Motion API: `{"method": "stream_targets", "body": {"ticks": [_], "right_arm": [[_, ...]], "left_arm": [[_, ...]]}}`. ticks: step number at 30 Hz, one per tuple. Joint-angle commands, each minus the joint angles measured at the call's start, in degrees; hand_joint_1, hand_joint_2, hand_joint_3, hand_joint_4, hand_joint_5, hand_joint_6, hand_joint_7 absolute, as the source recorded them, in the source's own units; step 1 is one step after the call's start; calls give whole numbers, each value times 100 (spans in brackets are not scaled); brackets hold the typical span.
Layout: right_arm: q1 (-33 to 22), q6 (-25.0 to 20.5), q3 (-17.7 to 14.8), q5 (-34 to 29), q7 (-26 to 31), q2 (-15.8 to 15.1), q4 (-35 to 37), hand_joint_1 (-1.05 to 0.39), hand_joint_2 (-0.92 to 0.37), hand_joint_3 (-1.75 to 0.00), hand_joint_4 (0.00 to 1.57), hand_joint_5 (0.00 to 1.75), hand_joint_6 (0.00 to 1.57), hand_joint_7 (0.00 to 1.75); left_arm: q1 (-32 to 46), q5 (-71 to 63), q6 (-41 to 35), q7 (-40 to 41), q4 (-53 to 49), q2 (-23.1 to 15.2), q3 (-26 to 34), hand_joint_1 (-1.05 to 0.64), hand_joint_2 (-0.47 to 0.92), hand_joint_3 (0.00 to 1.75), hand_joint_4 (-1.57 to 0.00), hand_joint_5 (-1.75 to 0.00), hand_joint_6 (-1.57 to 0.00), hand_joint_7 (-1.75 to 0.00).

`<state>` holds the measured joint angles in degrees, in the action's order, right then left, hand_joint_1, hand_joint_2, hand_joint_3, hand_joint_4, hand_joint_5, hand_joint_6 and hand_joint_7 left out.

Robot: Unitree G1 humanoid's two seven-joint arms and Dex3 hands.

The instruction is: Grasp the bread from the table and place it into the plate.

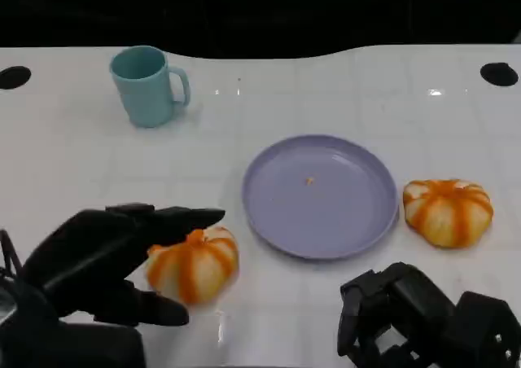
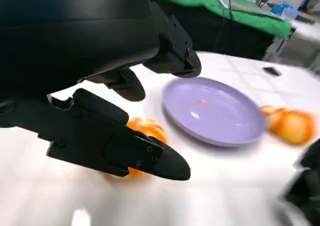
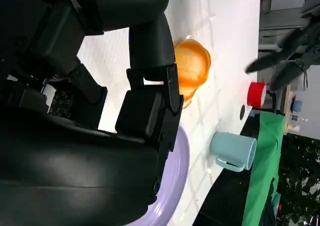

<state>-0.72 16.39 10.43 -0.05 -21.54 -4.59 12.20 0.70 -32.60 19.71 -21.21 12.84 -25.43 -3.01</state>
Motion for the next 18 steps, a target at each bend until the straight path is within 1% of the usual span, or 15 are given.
{"method": "stream_targets", "body": {"ticks": [1, 5, 10, 15, 18], "right_arm": [[7, 38, -28, 55, -7, -38, 36, -105, -13, -135, 155, 129, 157, 107], [-13, 55, -13, -2, 49, -38, 11, -105, -15, -135, 156, 128, 157, 107], [-16, 33, -12, 12, 57, -33, -2, -105, -16, -134, 155, 128, 157, 107], [-31, 21, -6, 16, 55, -46, -21, -105, -16, -133, 155, 128, 157, 107], [-40, 12, -5, 24, 58, -47, -40, -105, -16, -133, 155, 128, 157, 106]], "left_arm": [[-114, -609, -135, 217, 120, -163, -203, -65, 84, 0, -31, -20, -21, 0], [-277, -1332, -505, 102, 187, -211, -492, -66, 83, 0, -26, -14, -15, 0], [-486, -1774, -824, 92, 5, -159, -854, -64, 81, 0, -26, -11, -14, -1], [-792, -2159, -1170, 55, -401, -87, -1280, -64, 81, 0, -27, -10, -14, 0], [-1029, -2207, -1339, -16, -809, -10, -1523, -62, 80, 0, -28, -9, -14, 0]]}}
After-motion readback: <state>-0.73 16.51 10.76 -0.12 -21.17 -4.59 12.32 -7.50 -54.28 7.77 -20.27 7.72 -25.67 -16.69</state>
